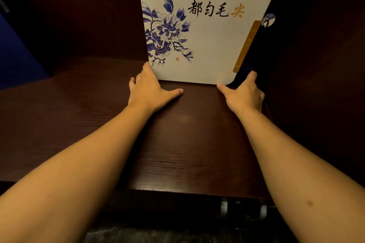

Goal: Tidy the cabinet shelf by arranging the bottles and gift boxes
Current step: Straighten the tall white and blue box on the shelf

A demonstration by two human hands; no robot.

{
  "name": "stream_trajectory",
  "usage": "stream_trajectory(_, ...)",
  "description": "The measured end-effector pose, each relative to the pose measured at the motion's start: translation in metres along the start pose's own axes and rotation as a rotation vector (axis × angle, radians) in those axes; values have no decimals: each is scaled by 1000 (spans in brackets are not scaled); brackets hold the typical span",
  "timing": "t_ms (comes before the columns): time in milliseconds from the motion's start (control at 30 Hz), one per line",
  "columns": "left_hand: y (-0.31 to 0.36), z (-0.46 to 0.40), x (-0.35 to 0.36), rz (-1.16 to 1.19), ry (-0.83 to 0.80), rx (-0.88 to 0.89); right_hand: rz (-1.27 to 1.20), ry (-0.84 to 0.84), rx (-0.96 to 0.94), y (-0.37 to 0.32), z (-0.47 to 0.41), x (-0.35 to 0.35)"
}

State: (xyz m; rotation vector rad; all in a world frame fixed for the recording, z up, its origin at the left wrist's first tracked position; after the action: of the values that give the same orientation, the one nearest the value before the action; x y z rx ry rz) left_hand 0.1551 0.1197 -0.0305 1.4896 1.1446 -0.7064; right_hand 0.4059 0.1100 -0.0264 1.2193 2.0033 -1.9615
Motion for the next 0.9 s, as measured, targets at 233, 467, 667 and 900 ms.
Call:
stream_trajectory(233,0,1,1,-34,-29,-32,-15,2,4,4,0,1)
stream_trajectory(467,-4,8,-5,-7,-90,-53,-45,-44,50,4,4,-1)
stream_trajectory(667,-7,22,-10,-10,-82,-63,-65,-66,62,4,19,-8)
stream_trajectory(900,-13,47,-19,-29,-66,-42,-66,-75,43,7,41,-19)
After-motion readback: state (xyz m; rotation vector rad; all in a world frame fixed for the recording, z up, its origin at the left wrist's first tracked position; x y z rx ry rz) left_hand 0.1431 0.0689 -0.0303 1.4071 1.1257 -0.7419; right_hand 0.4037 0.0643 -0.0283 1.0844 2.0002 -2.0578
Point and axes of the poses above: each hand's wrist, its own z-axis away from the middle knuckle, its own x-axis out of the palm, y = z × x, the point moved 1 cm from there along -z, towards the middle knuckle, and after that the axes turned 15 degrees about -z, right-handed, at the moved point
